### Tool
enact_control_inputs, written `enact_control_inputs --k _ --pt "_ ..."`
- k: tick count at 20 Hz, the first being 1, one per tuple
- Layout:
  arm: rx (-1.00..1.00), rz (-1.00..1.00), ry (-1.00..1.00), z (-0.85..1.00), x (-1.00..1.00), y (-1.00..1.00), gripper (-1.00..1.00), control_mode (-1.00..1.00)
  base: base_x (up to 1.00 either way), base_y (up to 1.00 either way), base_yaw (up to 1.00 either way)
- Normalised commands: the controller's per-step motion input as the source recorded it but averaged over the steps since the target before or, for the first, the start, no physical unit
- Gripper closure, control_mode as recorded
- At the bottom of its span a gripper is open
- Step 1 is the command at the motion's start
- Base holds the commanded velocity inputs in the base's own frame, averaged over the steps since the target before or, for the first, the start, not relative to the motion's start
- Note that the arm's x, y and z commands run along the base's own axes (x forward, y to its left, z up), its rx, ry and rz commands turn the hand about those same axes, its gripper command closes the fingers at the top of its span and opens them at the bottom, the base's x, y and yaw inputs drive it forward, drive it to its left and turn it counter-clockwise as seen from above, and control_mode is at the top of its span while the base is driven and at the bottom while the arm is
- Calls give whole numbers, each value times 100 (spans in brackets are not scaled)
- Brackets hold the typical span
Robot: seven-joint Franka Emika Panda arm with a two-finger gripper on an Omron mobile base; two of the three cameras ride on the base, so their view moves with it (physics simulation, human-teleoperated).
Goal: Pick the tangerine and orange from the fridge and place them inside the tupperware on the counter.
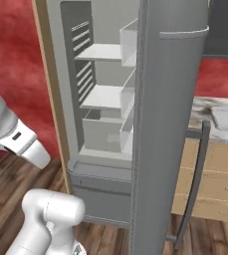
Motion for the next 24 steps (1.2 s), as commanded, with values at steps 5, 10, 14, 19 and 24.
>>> enact_control_inputs --k 5,10,14,19,24 --pt "0 0 0 0 0 0 -100 100 25 19 -9" --pt "0 0 0 0 0 0 -100 100 59 27 -7" --pt "0 0 0 0 0 0 -100 100 70 39 -18" --pt "0 0 0 0 0 0 -100 100 65 13 -21" --pt "0 0 0 0 0 0 -100 100 62 13 -28"
